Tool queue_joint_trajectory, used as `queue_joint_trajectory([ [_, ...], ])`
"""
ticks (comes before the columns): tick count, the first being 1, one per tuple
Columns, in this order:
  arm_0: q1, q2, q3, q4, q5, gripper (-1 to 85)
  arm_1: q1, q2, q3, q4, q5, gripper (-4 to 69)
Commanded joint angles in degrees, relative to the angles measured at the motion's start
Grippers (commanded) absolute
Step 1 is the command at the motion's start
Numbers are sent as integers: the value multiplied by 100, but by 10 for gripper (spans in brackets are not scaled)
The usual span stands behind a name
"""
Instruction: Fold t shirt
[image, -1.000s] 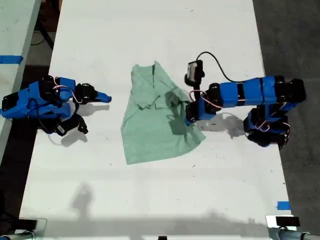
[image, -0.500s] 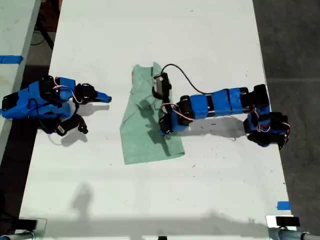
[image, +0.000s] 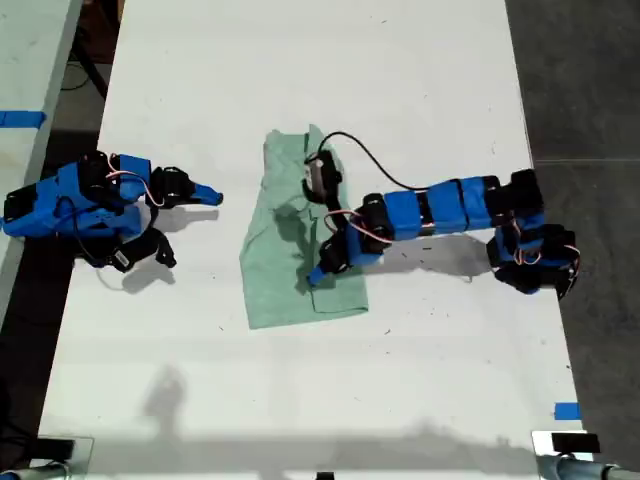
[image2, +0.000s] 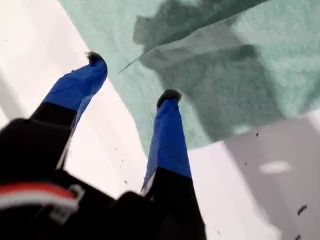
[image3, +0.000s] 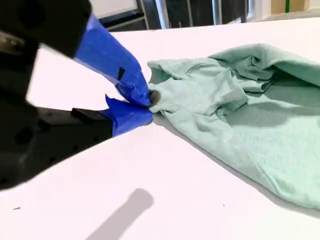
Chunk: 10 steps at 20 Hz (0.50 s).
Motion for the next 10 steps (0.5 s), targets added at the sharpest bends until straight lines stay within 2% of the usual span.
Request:
queue_joint_trajectory([
  [1,44,44,220,-53,26,-2,26,1494,668,255,202,202],
  [2,44,44,220,-53,26,-2,97,2039,1248,220,308,188],
  [4,44,44,220,-53,26,-2,299,3410,2979,-308,510,157],
  [5,44,44,220,-53,26,-2,422,4210,4061,-712,615,121],
  [6,44,44,220,-53,26,-2,554,4983,5186,-1143,747,32],
  [8,35,44,220,-53,26,-2,712,6407,7233,-1951,782,15],
  [10,26,44,220,-53,26,-2,809,7365,8675,-2303,765,15],
])
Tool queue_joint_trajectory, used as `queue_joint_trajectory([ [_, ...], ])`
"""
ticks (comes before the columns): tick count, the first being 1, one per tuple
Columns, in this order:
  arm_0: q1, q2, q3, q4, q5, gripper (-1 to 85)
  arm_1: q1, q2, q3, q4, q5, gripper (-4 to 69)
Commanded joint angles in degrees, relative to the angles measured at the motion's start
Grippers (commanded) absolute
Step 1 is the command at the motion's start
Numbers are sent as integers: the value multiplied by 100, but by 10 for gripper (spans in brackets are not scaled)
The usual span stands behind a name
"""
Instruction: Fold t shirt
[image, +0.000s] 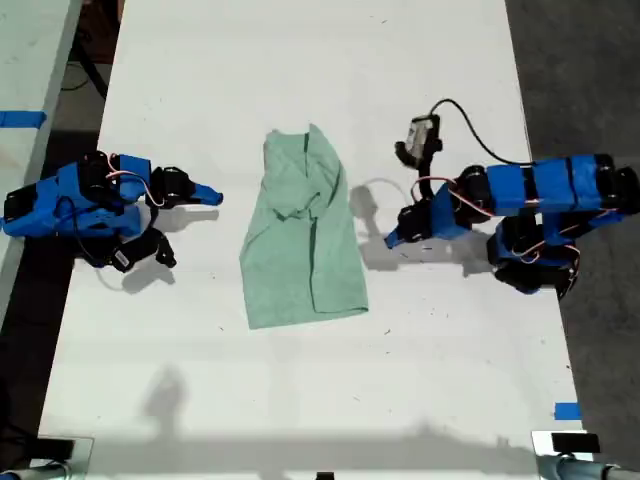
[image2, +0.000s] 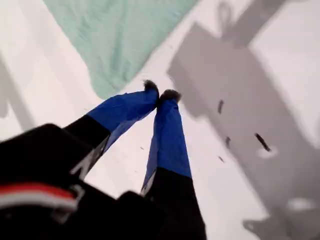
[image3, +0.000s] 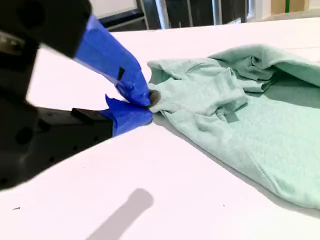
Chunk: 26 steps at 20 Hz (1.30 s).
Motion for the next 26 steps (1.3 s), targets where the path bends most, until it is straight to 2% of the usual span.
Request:
queue_joint_trajectory([
  [1,26,44,220,-53,26,-2,158,1450,1942,-457,53,15],
  [3,26,44,220,-53,26,-2,220,2109,2909,-686,-149,15],
  [4,18,44,220,-53,26,-2,220,2355,3472,-1134,-290,15],
  [5,18,44,220,-53,18,-2,255,2558,3823,-1310,-316,15],
  [7,35,44,220,-53,0,-2,325,3568,4131,-879,-413,16],
  [8,44,44,220,-53,0,-2,343,4386,4368,-439,-396,16],
  [10,53,44,220,-53,-9,-2,308,6425,4649,1195,-229,17],
  [15,88,53,220,-53,-9,-2,290,6372,4649,1195,70,17],
  [26,88,53,220,-53,-9,-2,290,6372,4649,1195,114,17],
])
